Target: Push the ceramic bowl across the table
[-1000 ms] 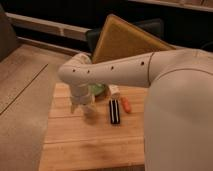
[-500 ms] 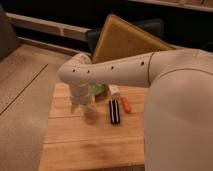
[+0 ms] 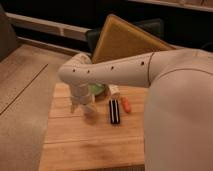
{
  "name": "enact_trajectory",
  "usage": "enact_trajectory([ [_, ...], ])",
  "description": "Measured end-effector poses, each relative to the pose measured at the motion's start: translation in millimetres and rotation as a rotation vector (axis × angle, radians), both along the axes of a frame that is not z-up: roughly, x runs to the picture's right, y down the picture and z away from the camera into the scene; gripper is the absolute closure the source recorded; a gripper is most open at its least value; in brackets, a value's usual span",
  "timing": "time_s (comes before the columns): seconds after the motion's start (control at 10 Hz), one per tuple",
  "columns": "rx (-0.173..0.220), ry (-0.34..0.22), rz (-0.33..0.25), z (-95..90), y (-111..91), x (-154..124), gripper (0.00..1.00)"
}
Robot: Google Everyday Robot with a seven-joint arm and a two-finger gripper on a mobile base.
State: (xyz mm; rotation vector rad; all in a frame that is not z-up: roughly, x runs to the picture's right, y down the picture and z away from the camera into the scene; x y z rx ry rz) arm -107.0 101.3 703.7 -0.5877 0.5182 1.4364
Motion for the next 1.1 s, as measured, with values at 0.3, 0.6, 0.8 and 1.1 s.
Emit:
enact_trajectory([
  [0.3,0.14,-0.074,0.043,20.4,-47,11,0.35],
  [0.6,0.301,-0.156,0.099,35.2,-105,40,0.35],
  [0.8,0.304,-0.161,0.094,35.3,-105,38,0.35],
  [1.1,0.301,-0.048,0.093,54.2,-106,87,0.35],
])
